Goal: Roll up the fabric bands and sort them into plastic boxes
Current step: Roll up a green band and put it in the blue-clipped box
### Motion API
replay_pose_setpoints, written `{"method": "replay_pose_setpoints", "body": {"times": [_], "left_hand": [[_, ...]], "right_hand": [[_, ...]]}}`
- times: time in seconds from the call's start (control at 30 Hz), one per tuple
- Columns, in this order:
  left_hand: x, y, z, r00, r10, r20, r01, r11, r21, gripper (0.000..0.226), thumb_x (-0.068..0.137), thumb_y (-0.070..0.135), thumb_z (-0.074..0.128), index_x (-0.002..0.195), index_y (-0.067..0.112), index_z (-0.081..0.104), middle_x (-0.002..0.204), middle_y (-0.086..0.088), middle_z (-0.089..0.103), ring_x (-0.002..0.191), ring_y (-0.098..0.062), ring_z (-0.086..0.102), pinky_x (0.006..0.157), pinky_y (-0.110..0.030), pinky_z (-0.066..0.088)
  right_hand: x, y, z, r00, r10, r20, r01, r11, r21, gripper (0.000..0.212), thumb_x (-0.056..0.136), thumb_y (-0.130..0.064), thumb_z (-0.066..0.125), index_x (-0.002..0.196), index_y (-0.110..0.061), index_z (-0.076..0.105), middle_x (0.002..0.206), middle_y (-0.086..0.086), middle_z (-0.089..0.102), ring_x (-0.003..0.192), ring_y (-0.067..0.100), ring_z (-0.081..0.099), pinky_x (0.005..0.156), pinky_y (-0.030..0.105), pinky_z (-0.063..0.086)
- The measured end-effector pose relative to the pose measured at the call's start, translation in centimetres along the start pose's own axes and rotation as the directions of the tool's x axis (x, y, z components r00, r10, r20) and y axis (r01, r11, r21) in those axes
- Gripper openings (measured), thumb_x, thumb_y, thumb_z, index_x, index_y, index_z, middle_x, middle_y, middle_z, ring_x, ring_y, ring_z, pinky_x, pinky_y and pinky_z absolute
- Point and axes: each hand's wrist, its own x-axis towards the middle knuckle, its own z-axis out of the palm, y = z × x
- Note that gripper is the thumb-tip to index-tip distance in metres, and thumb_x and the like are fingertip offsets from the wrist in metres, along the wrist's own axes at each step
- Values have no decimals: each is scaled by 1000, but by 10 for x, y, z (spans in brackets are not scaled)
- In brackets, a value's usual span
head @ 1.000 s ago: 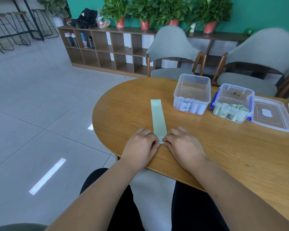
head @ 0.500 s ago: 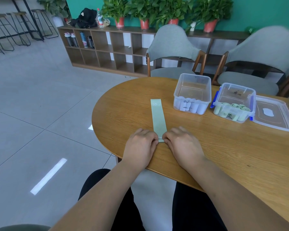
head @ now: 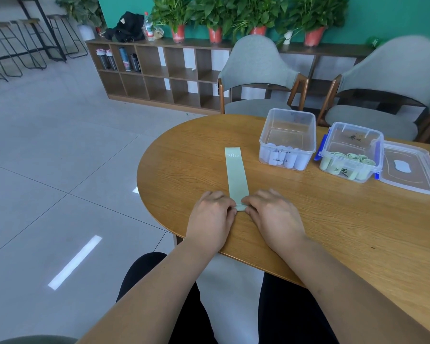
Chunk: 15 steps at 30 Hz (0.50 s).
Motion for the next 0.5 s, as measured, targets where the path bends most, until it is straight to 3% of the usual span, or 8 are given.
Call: {"method": "replay_pose_setpoints", "body": {"times": [0.17, 0.33, 0.5], "left_hand": [[-1, -1, -1, 999, -35, -20, 34, 998, -56, 7, 91, 22, 76, 97, 27, 75, 91, 14, 69, 89, -14, 57, 78, -35, 52], [0, -1, -1, 1000, -18, -17, 18, 1000, -23, 9, 90, 22, 73, 89, 29, 69, 87, 15, 67, 85, -13, 54, 76, -37, 51], [-1, -3, 3, 1000, -4, -17, 4, 1000, 1, 8, 91, 26, 74, 99, 24, 71, 96, 13, 67, 93, -17, 56, 79, -38, 52]], "right_hand": [[0, 2, -3, 999, 24, 28, -26, 997, 66, 2, 94, -31, 72, 95, -32, 74, 93, -14, 67, 91, 16, 61, 67, 34, 53], [0, 2, 0, 1000, 22, 17, -22, 1000, 9, 5, 94, -33, 72, 95, -31, 76, 93, -15, 66, 94, 14, 58, 65, 28, 49], [-1, 2, 1, 998, 58, 6, -58, 997, 48, 11, 89, -31, 79, 99, -27, 79, 101, -17, 65, 99, 13, 57, 68, 29, 54]]}}
